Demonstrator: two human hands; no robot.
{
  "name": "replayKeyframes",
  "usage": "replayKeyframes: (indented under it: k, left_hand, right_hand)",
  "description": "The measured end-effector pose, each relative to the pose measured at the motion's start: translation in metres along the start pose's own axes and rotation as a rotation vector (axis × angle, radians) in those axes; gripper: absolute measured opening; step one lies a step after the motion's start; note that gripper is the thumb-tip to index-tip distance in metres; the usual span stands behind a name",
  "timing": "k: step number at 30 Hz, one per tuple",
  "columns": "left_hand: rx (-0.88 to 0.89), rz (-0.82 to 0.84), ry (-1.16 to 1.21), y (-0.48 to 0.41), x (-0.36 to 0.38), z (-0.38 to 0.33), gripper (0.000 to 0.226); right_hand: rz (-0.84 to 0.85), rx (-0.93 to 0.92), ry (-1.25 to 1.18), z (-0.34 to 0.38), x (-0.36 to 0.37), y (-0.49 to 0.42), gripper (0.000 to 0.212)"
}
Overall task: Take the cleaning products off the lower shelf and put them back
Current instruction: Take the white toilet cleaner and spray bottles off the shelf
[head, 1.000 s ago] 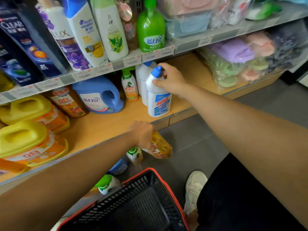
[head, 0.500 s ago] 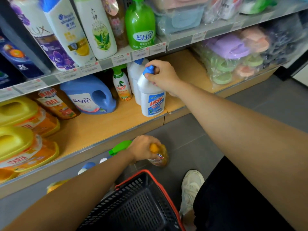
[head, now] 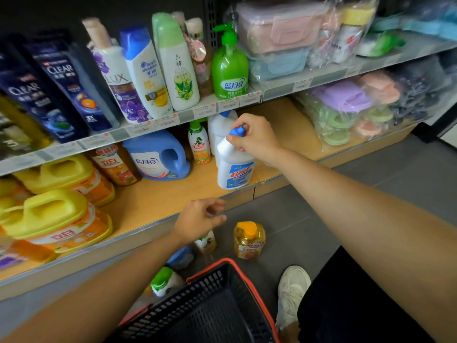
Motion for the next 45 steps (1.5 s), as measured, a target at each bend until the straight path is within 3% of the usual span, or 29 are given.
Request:
replayKeyframes:
  k: [4,7,13,16,20,24,29,37,40,42,45]
  left_hand:
    - [-0.063,-0.243,0.061,0.019,-0.068,-0.013,0.093]
    - [0.029,-0.270,0.038,0.031,-0.104,-0.046,0.114]
    - [0.033,-0.149,-0.020,0.065,-0.146,-0.086,0.076]
    - [0.020,-0.062,0.036,0.089,-0.146,-0.086,0.059]
    - [-0.111,0.018,0.291,0.124,-0.143,-0.065,0.048]
    - [-0.145,0.149,0.476,0.141,-0.134,-0.055,0.044]
    - [-0.115,0.103,0.523,0.138,-0.121,-0.050,0.040]
    - [-0.105,0.006,0.479,0.137,-0.119,-0.036,0.044]
    - [-0.110,-0.017,0.445,0.135,-0.121,-0.034,0.044]
    - [-0.113,-0.032,0.434,0.134,-0.121,-0.034,0.043]
    - [-0.130,-0.070,0.443,0.133,-0.123,-0.033,0.042]
  right_hand:
    - [0.095,-0.122,-0.179,0.054,-0.003,0.038,0.017]
    - [0.191,-0.156,-0.371,0.088,-0.002,0.066,0.015]
    - [0.347,0.000,-0.697,0.090,0.027,0.101,0.003]
    - [0.401,-0.035,-0.594,0.083,0.049,0.114,0.007]
    - [0.500,-0.229,-0.417,0.086,0.069,0.132,0.025]
    - [0.552,-0.295,-0.318,0.086,0.079,0.138,0.034]
    - [0.482,-0.278,-0.311,0.083,0.082,0.133,0.036]
    - [0.463,0.037,-0.600,0.052,0.096,0.118,0.036]
    - [0.360,0.155,-0.665,0.041,0.097,0.111,0.033]
    - [0.292,0.185,-0.669,0.037,0.095,0.107,0.040]
    - [0.309,0.180,-0.738,0.034,0.097,0.106,0.032]
Point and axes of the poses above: each hand's wrist, its own y-axis away from the middle knuckle, its own x-axis out of the palm, z = x × y, the point moved 9 cm from there along -y, towards the middle knuckle, and after that the axes turned 14 degrees about x, right-handed, at the moved point
